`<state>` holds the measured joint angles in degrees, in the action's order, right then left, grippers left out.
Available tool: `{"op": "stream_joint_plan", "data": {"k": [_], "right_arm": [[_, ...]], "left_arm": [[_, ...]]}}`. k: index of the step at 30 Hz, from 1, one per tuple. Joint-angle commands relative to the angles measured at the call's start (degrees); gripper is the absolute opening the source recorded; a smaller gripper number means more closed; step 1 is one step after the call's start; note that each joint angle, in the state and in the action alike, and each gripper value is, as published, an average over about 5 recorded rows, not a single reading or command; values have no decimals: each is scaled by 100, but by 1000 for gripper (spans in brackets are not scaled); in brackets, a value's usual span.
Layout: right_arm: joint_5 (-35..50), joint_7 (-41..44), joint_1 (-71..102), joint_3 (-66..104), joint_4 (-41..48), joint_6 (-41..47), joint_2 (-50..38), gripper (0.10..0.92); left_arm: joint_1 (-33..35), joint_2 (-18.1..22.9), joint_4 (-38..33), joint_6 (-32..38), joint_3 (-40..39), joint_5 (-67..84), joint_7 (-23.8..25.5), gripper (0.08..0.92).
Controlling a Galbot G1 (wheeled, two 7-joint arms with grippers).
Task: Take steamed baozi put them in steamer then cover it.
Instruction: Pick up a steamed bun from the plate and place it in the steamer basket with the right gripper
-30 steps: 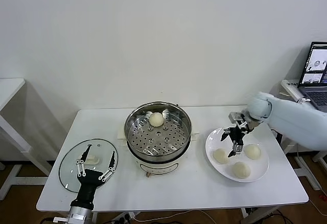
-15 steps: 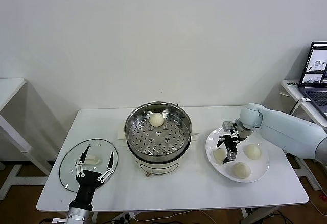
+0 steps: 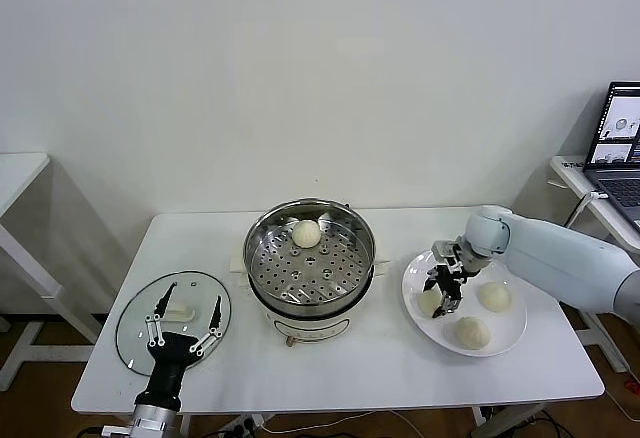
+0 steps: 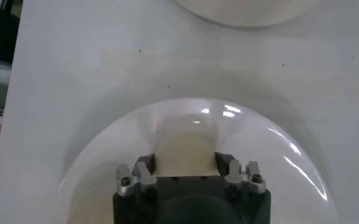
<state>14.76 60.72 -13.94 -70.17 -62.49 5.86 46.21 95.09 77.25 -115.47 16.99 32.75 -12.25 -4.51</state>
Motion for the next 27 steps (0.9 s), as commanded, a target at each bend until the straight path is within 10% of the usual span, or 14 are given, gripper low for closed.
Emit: {"op": "stream_joint_plan", "data": {"k": [1,27], "right_arm": [[112,502,-1018,-296,-135,-54,-24,679],[2096,687,-3185,-1298,-536,246,2749,653]], "left_arm": [[-95,-104,-54,2,126,30,-14,823],[-145,-94,-148,4,64,78,-28,823]]}}
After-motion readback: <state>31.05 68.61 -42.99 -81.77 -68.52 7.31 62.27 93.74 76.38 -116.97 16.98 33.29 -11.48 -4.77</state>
